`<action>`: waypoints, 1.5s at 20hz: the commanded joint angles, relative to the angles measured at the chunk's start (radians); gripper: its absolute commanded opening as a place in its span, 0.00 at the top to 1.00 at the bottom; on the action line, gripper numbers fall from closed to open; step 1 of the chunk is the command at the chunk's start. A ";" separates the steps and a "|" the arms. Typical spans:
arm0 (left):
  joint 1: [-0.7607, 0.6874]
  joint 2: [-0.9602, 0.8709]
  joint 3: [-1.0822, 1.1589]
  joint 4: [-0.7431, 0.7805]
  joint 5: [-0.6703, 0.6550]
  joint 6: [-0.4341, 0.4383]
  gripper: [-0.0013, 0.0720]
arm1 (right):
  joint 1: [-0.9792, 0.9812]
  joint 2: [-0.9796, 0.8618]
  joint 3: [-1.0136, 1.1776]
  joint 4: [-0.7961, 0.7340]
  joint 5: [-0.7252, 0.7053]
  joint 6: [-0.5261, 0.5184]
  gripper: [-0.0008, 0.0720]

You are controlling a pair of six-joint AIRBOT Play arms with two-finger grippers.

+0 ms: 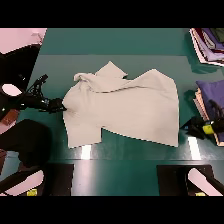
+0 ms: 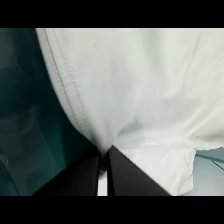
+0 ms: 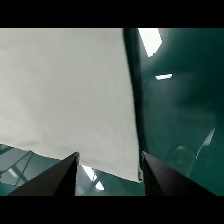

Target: Fold the shirts.

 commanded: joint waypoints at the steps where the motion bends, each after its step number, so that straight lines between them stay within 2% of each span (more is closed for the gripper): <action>1: 0.001 0.012 0.001 0.003 -0.004 0.001 0.94 | -0.027 -0.031 -0.117 -0.012 0.000 0.000 0.40; 8: 0.001 0.012 0.001 0.002 -0.030 0.001 0.94 | 0.131 -0.095 -0.137 -0.019 -0.061 0.010 0.41; 9: 0.001 0.012 0.001 0.003 -0.032 0.001 0.94 | 0.147 -0.102 -0.137 -0.019 -0.062 0.009 0.59; 10: 0.001 0.015 0.001 0.003 -0.038 0.001 0.94 | 0.165 -0.103 -0.137 -0.019 -0.064 0.008 0.85; 11: 0.001 0.026 0.002 0.003 -0.042 0.000 0.94 | 0.183 -0.091 -0.137 -0.018 -0.076 0.008 0.97; 14: 0.001 0.113 0.039 0.025 -0.066 -0.022 0.94 | 0.237 0.014 -0.076 -0.018 -0.084 0.008 0.97; 17: 0.001 0.227 0.188 0.033 -0.154 -0.055 0.94 | 0.275 0.150 0.142 0.005 -0.068 0.009 0.97; 20: 0.001 0.307 0.459 0.029 -0.227 -0.105 0.94 | 0.288 0.243 0.488 0.014 -0.093 0.009 0.97; 25: 0.001 0.336 1.000 0.025 -0.237 -0.195 0.94 | 0.238 0.285 1.045 -0.023 -0.101 0.009 0.97; 28: 0.001 0.336 1.265 0.024 -0.187 -0.220 0.94 | 0.150 0.285 1.252 -0.023 -0.061 0.008 0.97; 30: 0.001 0.336 1.366 0.018 -0.142 -0.221 0.94 | 0.089 0.285 1.336 -0.023 -0.029 0.008 0.97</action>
